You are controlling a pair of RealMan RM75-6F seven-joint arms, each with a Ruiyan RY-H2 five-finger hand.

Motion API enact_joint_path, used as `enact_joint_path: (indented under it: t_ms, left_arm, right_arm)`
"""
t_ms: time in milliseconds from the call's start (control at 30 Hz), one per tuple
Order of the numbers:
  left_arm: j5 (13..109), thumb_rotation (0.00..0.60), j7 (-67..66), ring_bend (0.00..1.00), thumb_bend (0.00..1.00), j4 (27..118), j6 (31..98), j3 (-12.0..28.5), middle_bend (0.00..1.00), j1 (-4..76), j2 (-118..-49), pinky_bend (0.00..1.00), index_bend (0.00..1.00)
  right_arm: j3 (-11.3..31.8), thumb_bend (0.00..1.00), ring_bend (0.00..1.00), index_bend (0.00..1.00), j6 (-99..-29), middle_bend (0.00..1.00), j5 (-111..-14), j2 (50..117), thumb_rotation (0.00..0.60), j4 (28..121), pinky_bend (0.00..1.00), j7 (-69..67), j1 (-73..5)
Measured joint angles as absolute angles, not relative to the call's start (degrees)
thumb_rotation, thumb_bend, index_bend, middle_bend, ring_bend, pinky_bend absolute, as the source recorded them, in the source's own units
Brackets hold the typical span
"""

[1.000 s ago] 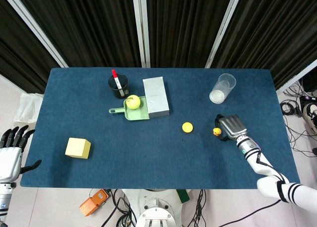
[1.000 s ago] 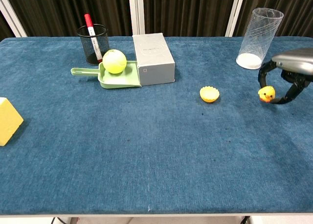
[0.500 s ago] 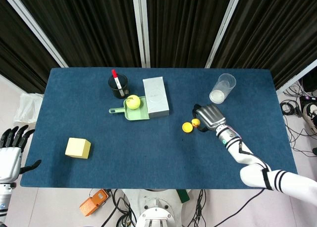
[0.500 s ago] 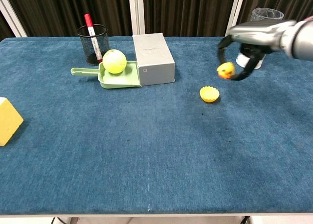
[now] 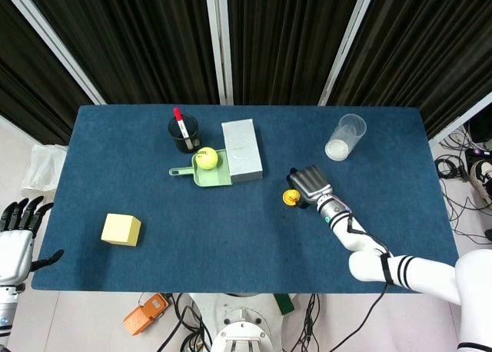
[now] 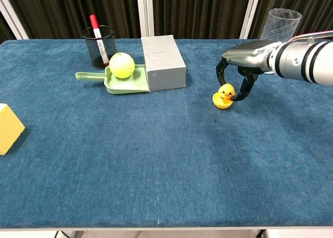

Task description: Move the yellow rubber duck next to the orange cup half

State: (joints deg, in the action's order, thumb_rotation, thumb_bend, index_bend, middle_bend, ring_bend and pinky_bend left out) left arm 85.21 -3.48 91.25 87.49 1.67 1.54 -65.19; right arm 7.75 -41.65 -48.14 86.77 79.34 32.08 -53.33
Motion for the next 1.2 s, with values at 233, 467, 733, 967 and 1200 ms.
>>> enact_joint_path:
  t_ms: [233,467,733,967,1200]
  left_arm:
    - [85.2,0.600,-3.4,0.01,0.00,91.1,87.6,1.7,0.07,1.5,-65.3,0.00,0.15]
    - [85.2,0.600,-3.3,0.01,0.00,90.9,87.5,1.7,0.07,1.5,-65.4,0.00,0.15]
    - [85.1,0.600,-3.1,0.01,0.00,90.6,87.6,1.7,0.07,1.4,-65.5,0.00,0.15]
    - [85.1,0.600,-2.9,0.01,0.00,90.4,87.6,1.7,0.07,1.4,-65.7,0.00,0.15]
    - [85.2,0.600,-2.9,0.01,0.00,90.5,87.7,1.9,0.07,1.5,-65.4,0.00,0.15]
  right_arm:
    - [6.8,0.47,0.88,0.58,-41.9,0.35,-47.1,87.3,0.600,78.7,1.00,31.7,-54.0]
    - [6.3,0.47,0.88,0.56,-42.5,0.36,-47.6,87.8,0.600,78.3,1.00,30.8,-54.2]
    - [6.2,0.47,0.87,0.47,-42.7,0.35,-47.8,88.3,0.600,78.1,1.00,30.0,-54.6]
    - [5.5,0.47,0.86,0.40,-43.1,0.35,-47.4,87.6,0.600,79.1,1.00,30.5,-54.7]
    - [5.2,0.47,0.86,0.38,-45.2,0.35,-49.0,85.6,0.600,82.0,1.00,30.3,-54.1]
